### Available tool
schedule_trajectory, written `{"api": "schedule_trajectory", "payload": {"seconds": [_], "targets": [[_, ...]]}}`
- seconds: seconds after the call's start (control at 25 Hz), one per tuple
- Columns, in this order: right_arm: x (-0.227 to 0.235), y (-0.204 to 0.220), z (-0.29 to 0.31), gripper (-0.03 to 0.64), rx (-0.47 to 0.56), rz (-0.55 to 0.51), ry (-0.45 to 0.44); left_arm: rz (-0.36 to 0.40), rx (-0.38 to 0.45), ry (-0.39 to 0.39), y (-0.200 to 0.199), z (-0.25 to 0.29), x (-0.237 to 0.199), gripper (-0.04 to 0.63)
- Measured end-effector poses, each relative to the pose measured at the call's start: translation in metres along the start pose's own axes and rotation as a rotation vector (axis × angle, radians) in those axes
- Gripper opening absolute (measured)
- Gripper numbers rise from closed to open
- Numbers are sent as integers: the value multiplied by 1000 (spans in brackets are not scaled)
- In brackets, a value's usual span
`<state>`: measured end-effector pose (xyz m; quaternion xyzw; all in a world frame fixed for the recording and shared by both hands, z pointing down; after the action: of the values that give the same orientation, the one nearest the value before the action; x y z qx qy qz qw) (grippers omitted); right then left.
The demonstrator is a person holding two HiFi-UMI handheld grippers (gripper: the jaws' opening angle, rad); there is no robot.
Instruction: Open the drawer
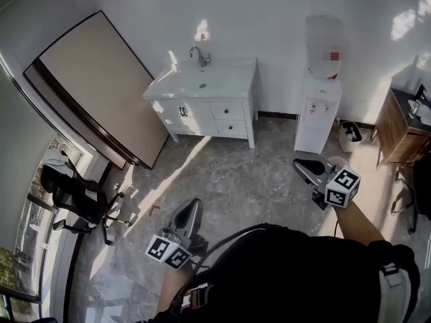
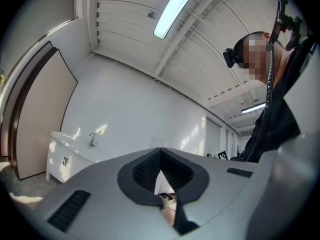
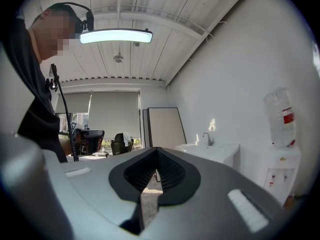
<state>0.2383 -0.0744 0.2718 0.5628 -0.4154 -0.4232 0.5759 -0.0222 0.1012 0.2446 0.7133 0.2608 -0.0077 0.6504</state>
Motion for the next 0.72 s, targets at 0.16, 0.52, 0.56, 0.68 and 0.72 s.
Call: {"api": "schedule_trajectory", "payload": {"seconds": [0.16,0.52,0.56,0.68,0.72], "targets": [[22,14,-6,-3,-16,23,25,-3,-30,26,9,28,-2,-8],[47,16,41,-3,-27,18,88,-31,-40,89,0,63,-65,-8],[47,14,53,-3,-27,15,93,-31,-42,95,-5,65,-77,-8],[43,7,89,-4,-29,5,107,-27,-44,110,-26,66,-116,-8],[43,4,100,-4,-28,4,115,-25,-39,115,-35,66,-128,-8]]}}
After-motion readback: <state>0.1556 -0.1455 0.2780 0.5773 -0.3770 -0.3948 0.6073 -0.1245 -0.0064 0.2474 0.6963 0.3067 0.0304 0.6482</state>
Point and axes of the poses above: the fingertips, and each gripper's own axes: z forward along the fingers, x to its right, y out of its underside, the point moved 2 cm from there along -z, backward along the fingers, and after that the axes turned 5 degrees about -z, right-handed, at the moved point
